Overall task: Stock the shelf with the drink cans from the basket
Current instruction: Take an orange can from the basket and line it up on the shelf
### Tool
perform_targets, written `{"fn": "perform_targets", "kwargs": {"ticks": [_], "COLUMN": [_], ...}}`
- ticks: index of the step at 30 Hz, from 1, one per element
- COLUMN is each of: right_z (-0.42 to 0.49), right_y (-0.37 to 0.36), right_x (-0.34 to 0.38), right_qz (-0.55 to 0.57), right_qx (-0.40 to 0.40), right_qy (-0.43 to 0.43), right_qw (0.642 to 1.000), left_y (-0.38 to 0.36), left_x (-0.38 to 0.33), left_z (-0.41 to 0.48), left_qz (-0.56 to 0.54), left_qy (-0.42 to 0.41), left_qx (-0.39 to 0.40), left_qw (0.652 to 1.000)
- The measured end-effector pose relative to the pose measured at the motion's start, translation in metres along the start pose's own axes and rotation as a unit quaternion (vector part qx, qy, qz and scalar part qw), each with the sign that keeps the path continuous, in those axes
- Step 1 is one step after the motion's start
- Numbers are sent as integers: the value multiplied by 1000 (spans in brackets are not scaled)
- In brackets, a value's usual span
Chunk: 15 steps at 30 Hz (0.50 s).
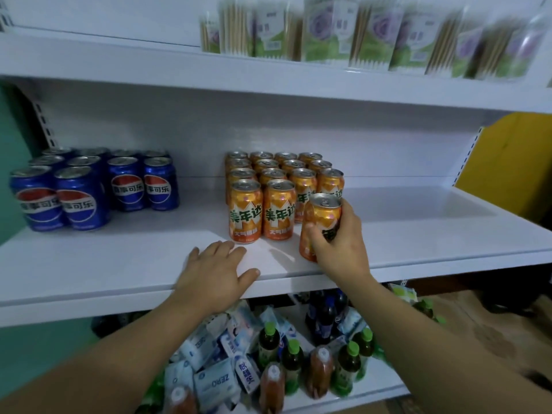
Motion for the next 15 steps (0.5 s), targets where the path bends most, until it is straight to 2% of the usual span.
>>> {"fn": "perform_targets", "kwargs": {"ticks": [15], "right_z": [23], "right_y": [-39], "right_x": [-13], "right_qz": [37], "right_qx": [56], "right_qy": [-30], "right_qw": [997], "left_y": [-2], "left_x": [-2], "left_z": [0], "left_qz": [21], "left_qy": [-7], "left_qx": [-7], "left_qw": [1000]}}
Point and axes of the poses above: each hand's wrist, its own z-axis towards the middle knuckle, its own y-axis out of the back of the hand, x = y × z, the point moved 7 cm from there along z, towards the middle knuckle, and after that the axes turned 12 degrees about -x, right-handed, at the moved point
